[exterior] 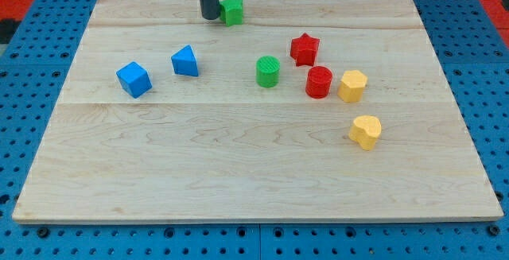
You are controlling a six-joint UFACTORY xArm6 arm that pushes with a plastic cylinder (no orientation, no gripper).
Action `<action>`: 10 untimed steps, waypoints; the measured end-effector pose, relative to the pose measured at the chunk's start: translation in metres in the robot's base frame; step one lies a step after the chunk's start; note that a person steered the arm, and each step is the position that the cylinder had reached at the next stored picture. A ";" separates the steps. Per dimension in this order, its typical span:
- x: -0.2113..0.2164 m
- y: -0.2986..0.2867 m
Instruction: Push the green star above the green circle
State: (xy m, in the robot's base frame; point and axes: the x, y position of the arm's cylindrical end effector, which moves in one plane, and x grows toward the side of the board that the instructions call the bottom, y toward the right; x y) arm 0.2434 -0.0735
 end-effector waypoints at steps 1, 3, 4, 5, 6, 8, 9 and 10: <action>-0.006 -0.018; -0.023 -0.020; -0.049 0.005; -0.037 0.018; -0.013 0.026; 0.029 0.051; 0.056 0.060; 0.085 0.064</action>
State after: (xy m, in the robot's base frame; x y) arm 0.3285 -0.0090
